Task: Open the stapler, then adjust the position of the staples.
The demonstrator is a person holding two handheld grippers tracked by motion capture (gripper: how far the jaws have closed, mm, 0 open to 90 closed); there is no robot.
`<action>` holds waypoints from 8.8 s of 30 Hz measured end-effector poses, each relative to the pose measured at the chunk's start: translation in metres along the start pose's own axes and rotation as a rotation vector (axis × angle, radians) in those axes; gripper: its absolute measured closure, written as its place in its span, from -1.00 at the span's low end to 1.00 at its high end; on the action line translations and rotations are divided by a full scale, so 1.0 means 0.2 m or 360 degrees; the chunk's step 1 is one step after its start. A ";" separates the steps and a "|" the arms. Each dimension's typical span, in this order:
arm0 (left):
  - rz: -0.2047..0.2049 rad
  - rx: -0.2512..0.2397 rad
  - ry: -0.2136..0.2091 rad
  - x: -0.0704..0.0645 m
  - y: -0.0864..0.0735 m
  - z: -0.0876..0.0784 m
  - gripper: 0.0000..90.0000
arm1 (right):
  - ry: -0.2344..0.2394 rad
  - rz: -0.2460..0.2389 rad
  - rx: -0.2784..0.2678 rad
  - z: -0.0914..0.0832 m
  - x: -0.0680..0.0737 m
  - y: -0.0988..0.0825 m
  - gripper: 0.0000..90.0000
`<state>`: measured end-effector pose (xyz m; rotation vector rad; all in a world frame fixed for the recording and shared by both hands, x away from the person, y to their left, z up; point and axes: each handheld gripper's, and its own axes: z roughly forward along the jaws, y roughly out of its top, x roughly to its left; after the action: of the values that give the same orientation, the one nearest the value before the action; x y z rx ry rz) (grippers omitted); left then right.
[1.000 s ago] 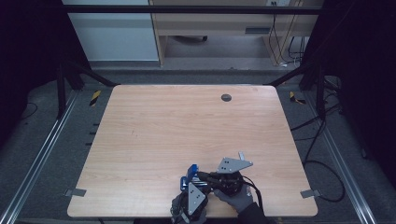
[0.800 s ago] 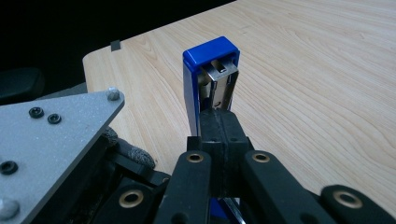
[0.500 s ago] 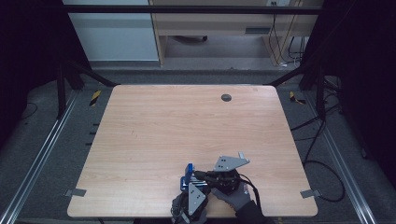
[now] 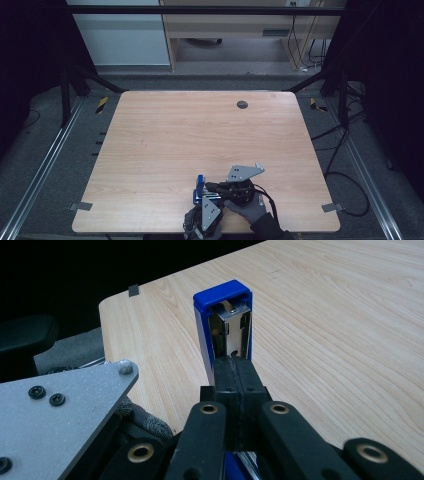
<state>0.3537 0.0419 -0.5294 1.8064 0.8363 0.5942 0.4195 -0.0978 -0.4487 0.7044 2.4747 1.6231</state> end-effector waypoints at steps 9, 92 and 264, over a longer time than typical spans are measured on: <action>0.0000 -0.0001 0.0001 0.00 0.00 0.00 1.00 | 0.0040 -0.0013 0.0006 0.03 0.00 0.02 1.00; -0.0024 -0.0039 0.0017 -0.01 -0.02 0.00 1.00 | 0.0113 0.0000 0.0108 0.27 -0.01 0.08 1.00; -0.0117 0.0370 0.0325 1.12 0.06 -0.62 0.22 | -0.0987 0.0462 0.0489 -0.31 -0.51 -0.08 0.59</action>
<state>0.4108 0.2842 -0.4702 1.9357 1.1454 0.6635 0.4841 -0.1984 -0.4544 1.4091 2.2241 0.8777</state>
